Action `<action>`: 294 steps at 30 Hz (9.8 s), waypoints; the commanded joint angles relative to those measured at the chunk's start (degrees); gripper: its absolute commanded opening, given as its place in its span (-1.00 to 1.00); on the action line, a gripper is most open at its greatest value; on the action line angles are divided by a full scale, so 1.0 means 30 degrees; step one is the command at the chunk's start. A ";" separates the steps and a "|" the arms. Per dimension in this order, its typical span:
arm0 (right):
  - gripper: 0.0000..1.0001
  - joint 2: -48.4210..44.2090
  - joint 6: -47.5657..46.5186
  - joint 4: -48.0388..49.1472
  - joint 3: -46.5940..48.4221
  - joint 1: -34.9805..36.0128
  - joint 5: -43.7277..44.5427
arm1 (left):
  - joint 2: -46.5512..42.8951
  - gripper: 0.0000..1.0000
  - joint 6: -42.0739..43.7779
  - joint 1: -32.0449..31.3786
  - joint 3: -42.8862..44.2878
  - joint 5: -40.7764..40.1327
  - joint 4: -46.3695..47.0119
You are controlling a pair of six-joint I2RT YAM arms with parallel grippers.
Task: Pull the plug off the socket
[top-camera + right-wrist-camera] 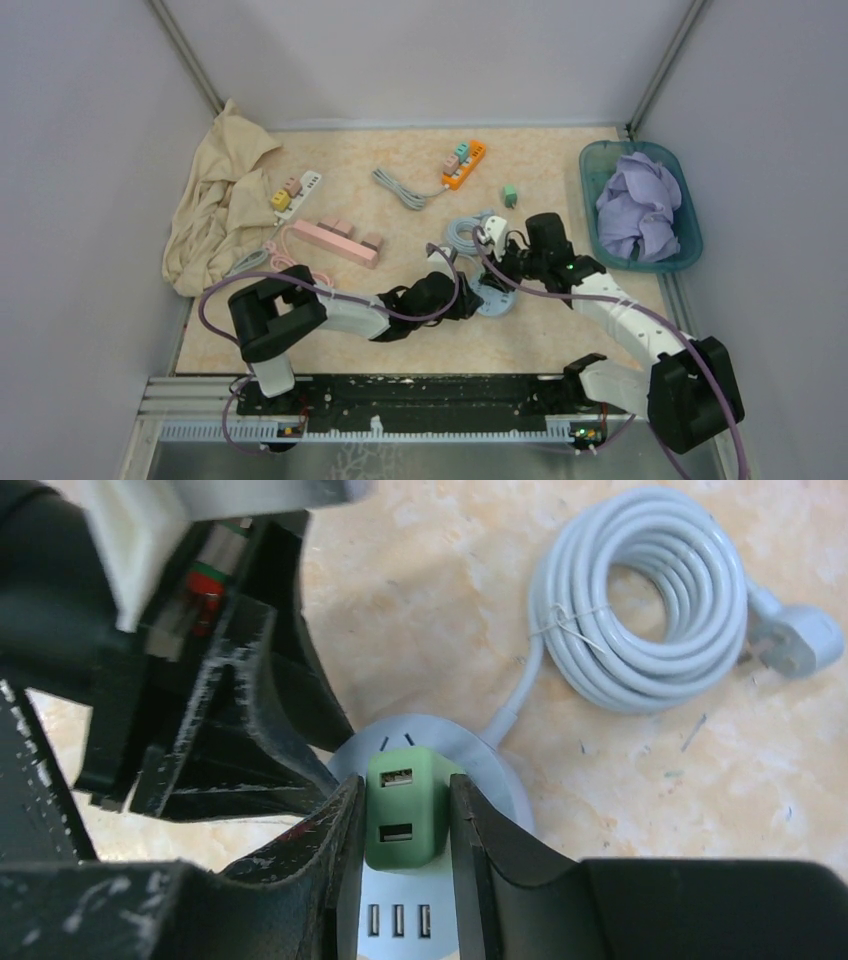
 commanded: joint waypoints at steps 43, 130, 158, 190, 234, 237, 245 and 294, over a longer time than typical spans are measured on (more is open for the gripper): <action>-0.55 0.2290 -0.3157 -0.4129 0.2537 -0.1035 0.2509 | -0.4524 0.04 0.4356 0.0377 -0.4306 0.4906 0.5308; -1.00 -0.0591 -0.2511 -0.0926 0.0774 0.1172 -0.2158 | 0.2885 -0.06 -0.8953 0.2407 -0.5265 0.7533 1.5241; -1.00 -0.0604 0.0281 0.1439 0.0338 0.2605 -0.0122 | 0.3693 -1.00 -0.9788 0.3004 -0.7159 0.6203 1.8875; -1.00 -0.1372 0.5959 0.4407 0.0471 -0.1336 0.8340 | 0.3843 -1.00 -0.8475 0.3036 -0.7013 0.6546 1.7944; 0.39 0.6604 0.7832 0.4733 0.6428 -0.5374 0.1759 | 0.1585 -1.00 -0.3207 0.3255 -0.5486 0.8869 1.2159; 0.49 0.5570 0.7217 0.4592 0.5965 -0.5370 -0.4172 | 0.1663 -1.00 -0.2740 0.3358 -0.5448 0.9214 1.2123; 0.50 0.1280 0.6181 1.0271 0.0905 -0.5360 -1.2514 | 0.0737 -1.00 -0.0673 0.3476 -0.5501 0.9557 1.1071; 0.42 0.5625 -0.8549 -0.6097 0.3679 -0.0899 -1.1627 | -0.7724 -0.97 1.1249 0.2676 -0.6472 0.8602 0.5663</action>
